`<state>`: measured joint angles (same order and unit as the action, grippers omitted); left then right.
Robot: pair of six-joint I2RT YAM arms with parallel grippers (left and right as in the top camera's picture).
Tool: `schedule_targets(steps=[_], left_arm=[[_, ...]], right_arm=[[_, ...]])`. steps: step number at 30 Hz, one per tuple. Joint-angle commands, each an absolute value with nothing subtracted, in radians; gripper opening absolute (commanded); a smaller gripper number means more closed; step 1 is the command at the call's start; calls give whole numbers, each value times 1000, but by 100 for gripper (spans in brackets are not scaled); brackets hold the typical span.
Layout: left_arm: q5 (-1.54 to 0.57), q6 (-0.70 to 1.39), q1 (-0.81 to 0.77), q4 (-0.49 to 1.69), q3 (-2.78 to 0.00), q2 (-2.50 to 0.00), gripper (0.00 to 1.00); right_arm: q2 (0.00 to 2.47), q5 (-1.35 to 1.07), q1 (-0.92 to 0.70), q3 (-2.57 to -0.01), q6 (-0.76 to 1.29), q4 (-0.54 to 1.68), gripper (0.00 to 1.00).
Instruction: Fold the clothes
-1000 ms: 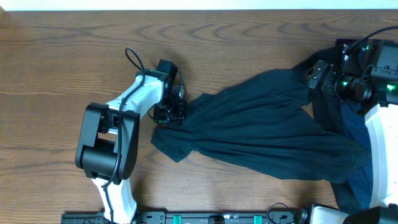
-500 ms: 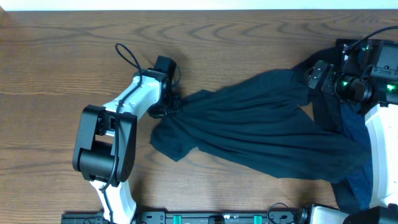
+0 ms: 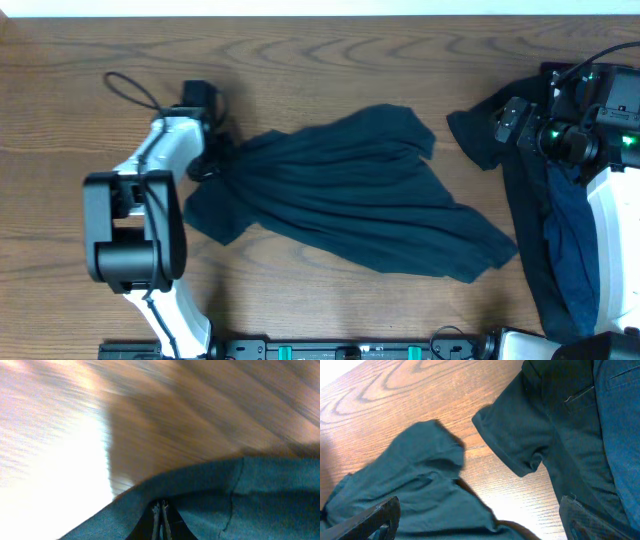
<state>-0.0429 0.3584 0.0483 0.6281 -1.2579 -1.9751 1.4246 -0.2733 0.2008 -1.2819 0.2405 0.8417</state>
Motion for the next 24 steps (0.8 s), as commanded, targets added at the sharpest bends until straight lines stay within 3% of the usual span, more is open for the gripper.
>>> schedule_targets(steps=[1, 7, 11, 17, 24], left_arm=[[17, 389, 133, 645, -1241, -2007, 6], [10, 527, 264, 680, -1226, -2007, 6], [-36, 513, 303, 679, -1221, -2006, 6], [-113, 438, 287, 672, -1237, -1950, 6], [-158, 439, 226, 683, -1250, -1723, 8]], right_arm=[[1417, -276, 210, -1294, 227, 842, 99], [1417, -276, 210, -1294, 227, 842, 99], [1417, -276, 210, -1294, 227, 842, 99], [1417, -276, 210, -1294, 227, 842, 99], [1417, -276, 210, -1294, 227, 842, 99]])
